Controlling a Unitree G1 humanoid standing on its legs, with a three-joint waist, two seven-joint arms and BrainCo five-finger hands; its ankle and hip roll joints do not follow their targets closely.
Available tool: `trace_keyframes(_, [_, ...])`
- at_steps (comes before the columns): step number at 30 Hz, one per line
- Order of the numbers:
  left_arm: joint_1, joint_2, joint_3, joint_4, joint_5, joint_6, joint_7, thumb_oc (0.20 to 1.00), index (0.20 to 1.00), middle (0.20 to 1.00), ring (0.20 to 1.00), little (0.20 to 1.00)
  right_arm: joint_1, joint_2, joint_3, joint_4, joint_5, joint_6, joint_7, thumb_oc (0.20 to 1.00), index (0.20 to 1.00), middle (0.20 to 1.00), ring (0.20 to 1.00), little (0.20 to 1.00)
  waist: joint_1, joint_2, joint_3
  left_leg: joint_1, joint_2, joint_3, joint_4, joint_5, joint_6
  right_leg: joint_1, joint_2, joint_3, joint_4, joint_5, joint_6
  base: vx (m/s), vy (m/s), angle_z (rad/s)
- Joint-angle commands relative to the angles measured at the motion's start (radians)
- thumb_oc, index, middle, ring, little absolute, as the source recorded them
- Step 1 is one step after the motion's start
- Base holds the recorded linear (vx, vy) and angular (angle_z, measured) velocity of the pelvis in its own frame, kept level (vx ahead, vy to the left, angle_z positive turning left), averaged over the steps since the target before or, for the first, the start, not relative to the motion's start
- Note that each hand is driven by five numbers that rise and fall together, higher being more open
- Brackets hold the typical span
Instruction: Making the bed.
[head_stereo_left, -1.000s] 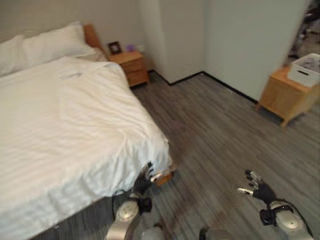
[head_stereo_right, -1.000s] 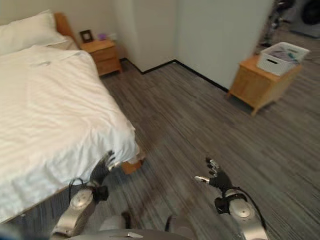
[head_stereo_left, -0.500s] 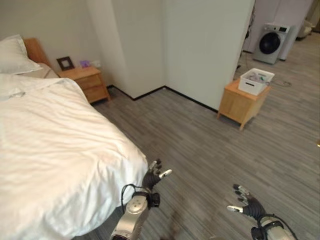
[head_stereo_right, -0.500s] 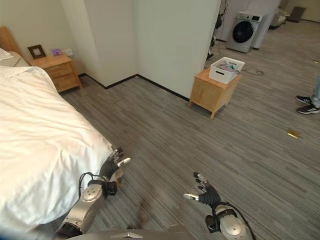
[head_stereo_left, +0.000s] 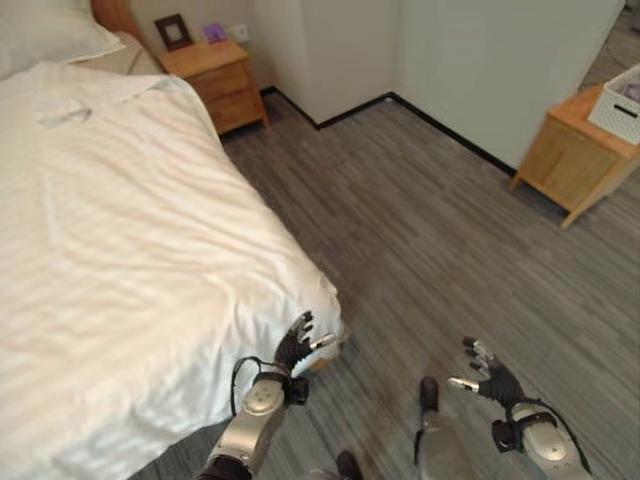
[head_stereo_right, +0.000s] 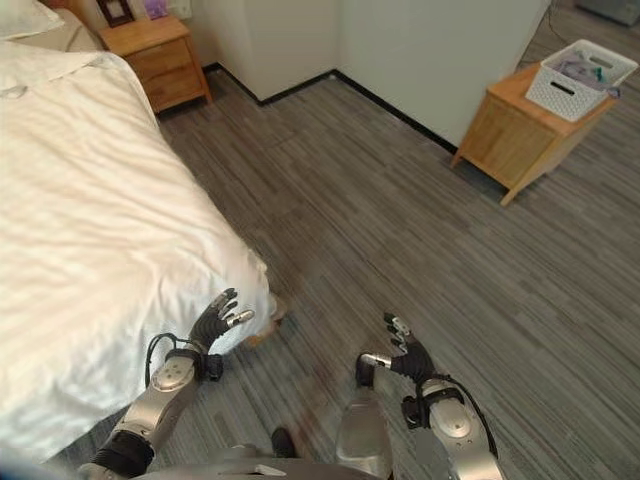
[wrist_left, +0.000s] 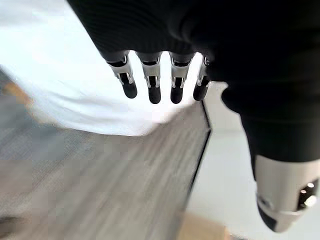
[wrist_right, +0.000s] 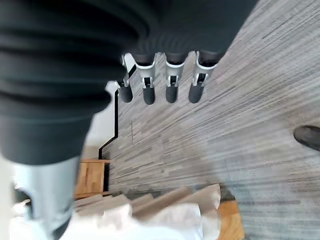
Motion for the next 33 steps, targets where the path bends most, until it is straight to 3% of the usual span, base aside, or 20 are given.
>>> trace_keyframes(1, [-0.040,-0.017,0.006,-0.090,-0.052,-0.059,0.005,1.000,1.000,1.000,1.000,1.000,-0.074,-0.105,-0.037,-0.110,0.017,-0.054,-0.017,1.000,1.000,1.000,1.000,1.000,0.021,0.015,-0.007,-0.019,0.211,-0.094,0.462,0.381,-0.097,0.024,0.061,-0.009,-0.025,-0.042,-0.100,0.46,-0.510,0.41])
trace_keyframes(2, [-0.045,-0.016,0.000,-0.098,-0.069,-0.060,0.003,1.000,1.000,1.000,1.000,1.000,-0.081,-0.118,-0.033,-0.116,0.025,-0.058,-0.023,1.000,1.000,1.000,1.000,1.000,0.045,0.000,0.021,-0.072,0.199,-0.110,0.563,0.390,-0.094,0.060,0.069,0.000,-0.021,-0.065,-0.125,0.46,-0.504,0.14])
trace_keyframes(3, [-0.045,-0.016,0.000,-0.098,-0.069,-0.060,0.003,1.000,1.000,1.000,1.000,1.000,-0.081,-0.118,-0.033,-0.116,0.025,-0.058,-0.023,1.000,1.000,1.000,1.000,1.000,0.045,0.001,0.021,-0.072,0.199,-0.110,0.564,0.390,-0.094,0.060,0.069,0.000,-0.021,-0.065,-0.125,0.43,-0.355,-0.50])
trace_keyframes(4, [-0.054,-0.016,-0.013,-0.118,-0.074,-0.061,0.001,1.000,1.000,1.000,1.000,1.000,-0.100,-0.134,-0.031,-0.118,0.037,-0.052,-0.023,1.000,1.000,1.000,1.000,1.000,0.081,-0.026,0.044,-0.167,0.169,-0.123,0.612,0.343,-0.073,0.122,0.072,0.025,-0.037,-0.094,-0.135,0.41,-0.229,-0.77])
trace_keyframes(6, [-0.043,-0.027,-0.015,-0.123,-0.080,-0.061,0.008,1.000,1.000,1.000,1.000,1.000,-0.112,-0.140,-0.022,-0.120,0.034,-0.051,-0.023,1.000,1.000,1.000,1.000,1.000,0.108,-0.029,0.053,-0.254,0.124,-0.123,0.574,0.291,-0.070,0.170,0.076,0.042,-0.065,-0.100,-0.123,0.52,-0.166,-0.27])
trace_keyframes(8, [-0.016,-0.038,-0.014,-0.134,-0.085,-0.064,-0.002,1.000,1.000,1.000,1.000,1.000,-0.115,-0.143,-0.019,-0.123,0.025,-0.052,-0.016,1.000,1.000,1.000,1.000,1.000,0.135,-0.023,0.036,-0.287,0.068,-0.098,0.366,0.259,-0.048,0.218,0.087,0.060,-0.091,-0.111,-0.101,0.57,-0.023,-0.35])
trace_keyframes(10, [-0.004,-0.042,-0.017,-0.135,-0.076,-0.066,-0.009,1.000,1.000,1.000,1.000,1.000,-0.113,-0.137,-0.012,-0.121,0.009,-0.057,-0.009,1.000,1.000,1.000,1.000,1.000,0.149,-0.018,0.018,-0.271,0.056,-0.044,0.111,0.266,-0.028,0.249,0.094,0.064,-0.095,-0.137,-0.083,0.56,0.023,-0.48])
trace_keyframes(12, [0.011,-0.051,-0.018,-0.132,-0.066,-0.064,-0.015,1.000,1.000,1.000,1.000,1.000,-0.108,-0.135,-0.002,-0.111,-0.021,-0.062,-0.009,1.000,1.000,1.000,1.000,1.000,0.161,-0.001,-0.004,-0.275,0.064,0.039,-0.112,0.359,-0.045,0.303,0.123,0.049,-0.099,-0.176,-0.074,0.61,0.035,-0.32])
trace_keyframes(14, [0.015,-0.061,-0.019,-0.124,-0.072,-0.058,-0.018,1.000,1.000,1.000,1.000,1.000,-0.106,-0.137,-0.003,-0.109,-0.035,-0.060,-0.009,1.000,1.000,1.000,1.000,1.000,0.166,-0.004,-0.018,-0.285,0.088,0.105,-0.207,0.374,-0.060,0.353,0.126,0.035,-0.087,-0.214,-0.066,0.63,0.043,0.16])
trace_keyframes(17, [0.052,-0.059,-0.011,-0.126,-0.086,-0.049,-0.018,1.000,1.000,1.000,1.000,1.000,-0.120,-0.123,0.008,-0.096,-0.055,-0.042,-0.001,1.000,1.000,1.000,1.000,1.000,0.177,-0.018,-0.064,-0.299,0.128,0.195,-0.208,0.390,-0.060,0.449,0.113,-0.007,-0.066,-0.280,-0.030,0.74,0.094,0.55])
trace_keyframes(20, [0.057,-0.043,-0.021,-0.114,-0.085,-0.036,-0.027,1.000,1.000,1.000,1.000,1.000,-0.110,-0.092,0.015,-0.090,-0.069,-0.036,0.003,1.000,1.000,1.000,1.000,1.000,0.190,-0.050,-0.093,-0.272,0.089,0.213,-0.208,0.382,-0.020,0.423,0.049,-0.031,0.075,-0.218,0.018,0.72,0.160,-0.04])
trace_keyframes(22, [0.059,-0.029,-0.025,-0.114,-0.075,-0.022,-0.032,1.000,1.000,1.000,1.000,1.000,-0.118,-0.082,0.022,-0.084,-0.082,-0.035,-0.001,1.000,1.000,1.000,1.000,1.000,0.208,-0.079,-0.100,-0.223,0.035,0.229,-0.208,0.319,0.037,0.366,-0.015,-0.022,0.315,-0.033,0.090,0.39,0.157,0.31])
trace_keyframes(23, [0.059,-0.028,-0.025,-0.115,-0.075,-0.021,-0.032,1.000,1.000,1.000,1.000,1.000,-0.119,-0.081,0.022,-0.084,-0.083,-0.035,-0.001,1.000,1.000,1.000,1.000,1.000,0.210,-0.081,-0.100,-0.223,0.031,0.232,-0.208,0.316,0.041,0.361,-0.020,-0.018,0.324,-0.036,0.092,0.54,0.230,0.45])
trace_keyframes(24, [0.046,-0.011,-0.034,-0.124,-0.064,-0.013,-0.035,1.000,1.000,1.000,1.000,1.000,-0.117,-0.076,0.023,-0.089,-0.097,-0.027,-0.004,1.000,1.000,1.000,1.000,1.000,0.202,-0.079,-0.085,-0.151,0.004,0.225,-0.208,0.259,0.085,0.286,-0.077,-0.010,0.521,0.125,0.095,0.55,0.212,0.82])
trace_keyframes(25, [0.037,0.000,-0.042,-0.123,-0.058,-0.012,-0.037,1.000,1.000,1.000,1.000,1.000,-0.115,-0.074,0.020,-0.088,-0.098,-0.028,-0.004,1.000,1.000,1.000,1.000,1.000,0.196,-0.077,-0.081,-0.115,-0.010,0.211,-0.208,0.231,0.099,0.258,-0.102,-0.012,0.564,0.146,0.095,0.55,0.199,0.79])
trace_keyframes(26, [0.037,0.000,-0.042,-0.123,-0.058,-0.012,-0.037,1.000,1.000,1.000,1.000,1.000,-0.115,-0.074,0.020,-0.088,-0.098,-0.028,-0.004,1.000,1.000,1.000,1.000,1.000,0.196,-0.078,-0.081,-0.115,-0.011,0.211,-0.208,0.231,0.099,0.258,-0.102,-0.012,0.564,0.146,0.095,0.70,0.165,1.24])
trace_keyframes(27, [0.005,0.020,-0.050,-0.136,-0.043,-0.013,-0.036,1.000,1.000,1.000,1.000,1.000,-0.110,-0.073,0.007,-0.096,-0.099,-0.029,-0.019,1.000,1.000,1.000,1.000,1.000,0.172,-0.050,-0.061,-0.042,-0.017,0.157,-0.208,0.173,0.104,0.125,-0.141,-0.017,0.567,0.066,0.072,0.52,0.095,0.88])
trace_keyframes(28, [0.004,0.019,-0.051,-0.136,-0.043,-0.013,-0.035,1.000,1.000,1.000,1.000,1.000,-0.111,-0.073,0.007,-0.096,-0.099,-0.029,-0.019,1.000,1.000,1.000,1.000,1.000,0.169,-0.051,-0.060,-0.043,-0.018,0.153,-0.208,0.170,0.104,0.125,-0.143,-0.020,0.572,0.059,0.072,0.59,0.071,0.62])
trace_keyframes(31, [-0.022,0.018,-0.059,-0.131,-0.048,-0.018,-0.034,1.000,1.000,1.000,1.000,1.000,-0.106,-0.073,-0.009,-0.103,-0.080,-0.032,-0.024,1.000,1.000,1.000,1.000,1.000,0.132,-0.034,-0.045,0.000,-0.007,0.098,-0.208,0.165,0.089,0.054,-0.091,-0.043,0.442,-0.018,0.018,0.31,-0.067,0.91])
trace_keyframes(33, [-0.024,0.015,-0.059,-0.119,-0.042,-0.021,-0.033,1.000,1.000,1.000,1.000,1.000,-0.105,-0.069,-0.014,-0.093,-0.064,-0.035,-0.029,1.000,1.000,1.000,1.000,1.000,0.103,-0.048,-0.047,0.041,-0.008,0.045,-0.208,0.131,0.064,0.026,-0.013,0.025,0.214,-0.051,0.016,0.48,-0.150,1.38])
